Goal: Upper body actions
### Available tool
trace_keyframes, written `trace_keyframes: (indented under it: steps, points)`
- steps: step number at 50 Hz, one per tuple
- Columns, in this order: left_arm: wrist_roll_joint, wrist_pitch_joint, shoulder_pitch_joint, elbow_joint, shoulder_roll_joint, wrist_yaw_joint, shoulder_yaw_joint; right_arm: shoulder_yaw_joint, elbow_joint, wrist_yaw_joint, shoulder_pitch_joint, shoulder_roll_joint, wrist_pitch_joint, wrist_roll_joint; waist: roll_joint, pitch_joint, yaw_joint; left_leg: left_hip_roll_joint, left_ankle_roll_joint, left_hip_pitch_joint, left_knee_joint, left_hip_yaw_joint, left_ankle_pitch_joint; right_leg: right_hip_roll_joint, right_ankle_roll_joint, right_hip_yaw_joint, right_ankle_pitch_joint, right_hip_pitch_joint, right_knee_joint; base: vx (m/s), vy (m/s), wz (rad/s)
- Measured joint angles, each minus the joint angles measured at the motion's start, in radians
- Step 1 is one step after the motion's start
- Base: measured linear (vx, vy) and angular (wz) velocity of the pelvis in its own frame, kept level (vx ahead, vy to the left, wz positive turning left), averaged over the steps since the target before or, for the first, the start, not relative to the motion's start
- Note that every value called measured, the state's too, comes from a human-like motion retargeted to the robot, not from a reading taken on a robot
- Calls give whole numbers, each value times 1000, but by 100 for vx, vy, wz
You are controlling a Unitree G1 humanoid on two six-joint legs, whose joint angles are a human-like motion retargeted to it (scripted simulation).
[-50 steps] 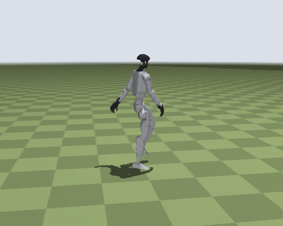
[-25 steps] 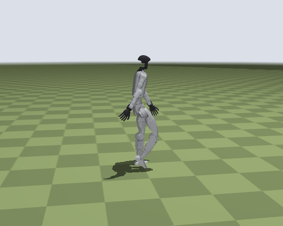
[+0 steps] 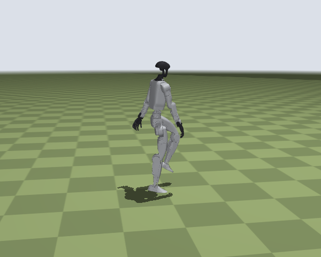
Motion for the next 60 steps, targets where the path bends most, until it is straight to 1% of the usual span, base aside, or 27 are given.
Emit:
trace_keyframes:
  steps: [5,10,13,17,18,20,22,23,25,26,28,29,30,31,35,37,40,45,47,48,50,52,53,55,57,58,60]
  points:
    - [-41,12,128,-7,-5,-93,78,-55,-196,82,-139,26,-171,131,-12,38,67,66,42,-224,259,10,-73,-22,-17,45,7,-31,17,-3,-2,-33]
    - [-24,17,210,29,-20,-36,102,-86,-351,282,-159,51,-173,285,0,18,69,93,36,-193,232,19,-58,-19,-16,57,-3,-33,19,6,10,14]
    - [-32,48,218,29,-25,-32,90,-74,-406,298,-74,73,-205,309,6,-6,17,18,19,-40,54,-21,-51,-8,-3,22,-18,-4,16,17,7,70]
    - [-65,22,159,29,-35,-23,57,-51,-383,230,122,64,-214,255,-12,-43,-30,-190,-51,307,-471,-99,23,-22,31,-3,-61,31,45,30,12,48]
    - [-79,8,131,29,-39,-7,39,-58,-349,197,201,58,-204,197,-8,-56,-42,-238,-61,446,-700,-126,83,-12,41,-6,-81,45,65,49,13,35]
    - [-101,-16,88,29,-43,16,8,-74,-267,115,305,54,-164,116,5,-65,-66,-295,-102,647,-1007,-187,-59,16,53,-32,-115,73,107,51,20,41]
    - [-122,-40,29,23,-56,30,-36,-120,-71,-29,384,41,-81,53,32,-86,-132,-252,-38,805,-1177,-45,-229,42,59,-94,-78,72,207,42,17,94]
    - [-133,-38,-21,9,-65,19,-64,-160,59,-88,414,24,-13,20,63,-101,-200,-248,-22,819,-1251,-103,-183,44,52,-169,23,39,314,14,20,90]
    - [-123,-22,-172,-22,-74,-13,-104,-241,256,-110,400,-32,143,17,115,-18,-204,-141,-60,834,-1276,-66,-140,-36,42,-122,180,-131,704,-16,23,-13]
    - [-104,-31,-216,-53,-80,-9,-112,-259,281,-105,418,-57,186,51,120,16,-215,-133,-56,843,-1279,-71,-137,-15,15,-49,208,-205,819,-20,21,-31]
    - [-67,-68,-313,-140,-78,-21,-153,-293,298,-100,483,-112,272,165,132,65,-229,-123,-42,836,-1288,-64,-129,2,0,42,166,-379,1090,-22,15,-5]
    - [-57,-81,-365,-195,-64,-42,-189,-310,298,-98,518,-136,296,235,135,87,-247,-128,-31,835,-1297,-66,-123,-36,-10,34,128,-452,1221,-22,17,10]
    - [-51,-91,-417,-252,-45,-69,-228,-328,298,-97,552,-158,309,305,136,111,-271,-138,-20,836,-1309,-74,-116,-95,-28,6,93,-513,1344,-12,18,50]
    - [-20,-97,-446,-309,-30,-76,-229,-343,298,-100,584,-170,303,359,137,121,-307,-133,-18,829,-1305,-91,-115,-95,-22,11,84,-571,1413,-5,14,66]
    - [78,-124,-496,-448,-11,34,-234,-457,298,-204,718,-181,208,470,152,82,-371,-99,-17,775,-1278,-113,-119,-9,7,32,72,-771,1519,13,-2,18]
    - [62,-148,-514,-495,-3,78,-272,-499,298,-223,753,-175,163,523,148,75,-350,-104,-12,776,-1274,-93,-131,-26,-12,10,70,-772,1473,6,-6,-43]
    - [35,-170,-504,-527,-2,50,-292,-484,298,-221,758,-165,185,580,122,91,-323,-115,-18,819,-1277,-61,-142,-1,-16,24,90,-663,1318,7,-10,-48]
    - [20,-189,-375,-472,-56,30,-247,-385,298,-149,687,-133,216,523,116,47,-299,-125,-36,854,-1265,-30,-176,137,42,106,180,-344,814,15,-6,-34]
    - [-17,-184,-272,-403,-94,44,-229,-311,298,-86,615,-109,224,470,81,18,-276,-171,-42,856,-1220,-18,-206,165,77,169,213,-136,469,22,-9,-11]
    - [-30,-180,-230,-377,-106,42,-224,-283,298,-71,590,-101,223,455,67,3,-271,-193,-44,846,-1196,-21,-210,169,84,182,140,-69,353,25,-9,13]
    - [-53,-178,-100,-270,-116,21,-168,-173,298,-26,504,-72,218,402,31,-35,-262,-231,-65,823,-1086,-13,-172,128,1,-145,-102,113,114,23,-10,9]
    - [-37,-126,-32,-170,-103,-8,-83,-91,289,26,364,-41,197,336,-22,-56,-215,-197,-103,677,-810,31,41,69,10,-28,-61,81,36,-20,-9,-64]
    - [-27,-87,-25,-120,-89,-11,-44,-79,260,62,285,-25,182,293,-26,-41,-153,-114,-88,548,-606,70,127,41,28,24,-44,56,31,-46,-24,-102]
    - [-62,-32,3,-15,-59,32,12,-52,144,131,170,-8,133,214,-26,-33,-89,-109,-20,261,-302,-38,219,28,30,0,-9,14,-3,-43,-38,-58]
    - [-123,14,75,29,-39,23,58,-38,43,215,58,-21,58,130,-33,-12,-51,-19,14,71,-14,-26,80,42,5,-10,-7,9,-12,-15,-27,-28]
    - [-144,55,111,29,-32,-14,62,-70,-11,242,14,-31,25,72,-20,1,-31,80,62,-9,109,1,43,57,-5,16,-9,1,-2,-2,-17,-19]
    - [-155,118,154,29,-46,-59,83,-105,-91,230,-41,-31,-2,4,-10,17,-1,153,112,-138,250,14,3,65,-17,42,-15,-15,11,-1,-6,-9]
